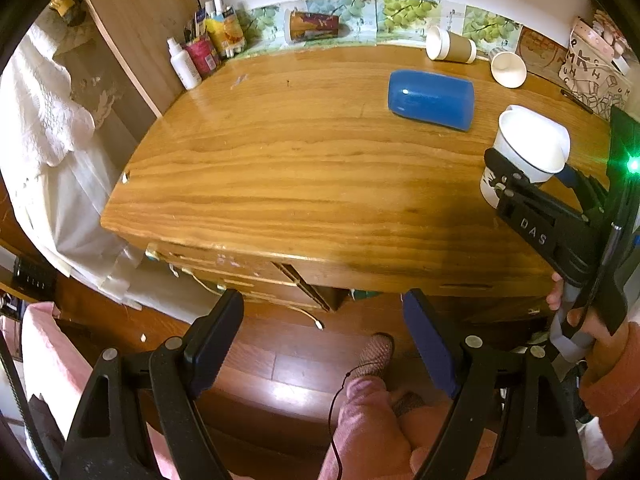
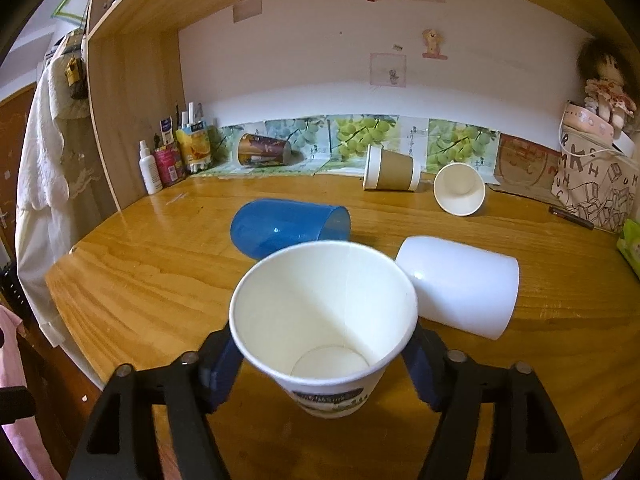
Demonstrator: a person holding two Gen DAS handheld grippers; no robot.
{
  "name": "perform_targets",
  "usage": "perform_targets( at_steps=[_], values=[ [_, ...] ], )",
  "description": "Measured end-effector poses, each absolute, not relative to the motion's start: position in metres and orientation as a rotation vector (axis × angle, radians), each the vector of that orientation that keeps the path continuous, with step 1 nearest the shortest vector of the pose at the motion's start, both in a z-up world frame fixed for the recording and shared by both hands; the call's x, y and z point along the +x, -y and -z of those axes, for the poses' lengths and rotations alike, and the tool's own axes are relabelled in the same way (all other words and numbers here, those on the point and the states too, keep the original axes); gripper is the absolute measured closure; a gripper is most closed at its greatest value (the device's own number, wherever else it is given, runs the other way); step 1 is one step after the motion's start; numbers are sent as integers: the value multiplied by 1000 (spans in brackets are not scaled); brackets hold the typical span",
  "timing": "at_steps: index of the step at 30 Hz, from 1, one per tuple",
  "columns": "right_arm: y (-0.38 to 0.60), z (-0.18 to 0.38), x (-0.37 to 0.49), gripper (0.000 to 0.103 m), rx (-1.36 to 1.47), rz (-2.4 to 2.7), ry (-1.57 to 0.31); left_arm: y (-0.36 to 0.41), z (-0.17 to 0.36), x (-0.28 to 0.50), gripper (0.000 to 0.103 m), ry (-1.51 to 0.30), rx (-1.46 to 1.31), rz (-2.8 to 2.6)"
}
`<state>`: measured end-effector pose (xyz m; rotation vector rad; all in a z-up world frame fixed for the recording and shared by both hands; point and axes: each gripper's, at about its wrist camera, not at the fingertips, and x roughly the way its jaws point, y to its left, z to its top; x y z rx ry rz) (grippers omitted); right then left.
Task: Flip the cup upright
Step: 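Rotate the right tool so the cup's rim faces up, then set the panda cup rim-up on the desk and open the right gripper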
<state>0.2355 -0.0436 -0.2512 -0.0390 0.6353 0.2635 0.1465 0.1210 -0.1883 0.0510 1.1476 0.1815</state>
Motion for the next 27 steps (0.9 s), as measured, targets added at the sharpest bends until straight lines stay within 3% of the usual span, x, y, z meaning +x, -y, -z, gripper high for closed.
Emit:
perform_targets(
  at_steps=[8,17,21,27],
  values=[
    [51,264,223,21,-37,-237,-750,-124,176,135,19,-1146,0,-195],
    [90,271,179,20,-24,-61,-1000,-102,159,122,18,-1132,-35,-113],
    [116,252,154,20,18,-36,-1101,-91,148,113,18,-1115,-35,-61],
    [134,189,109,20,-52,48,-1078,-69,128,103,18,-1079,-7,-18]
  ],
)
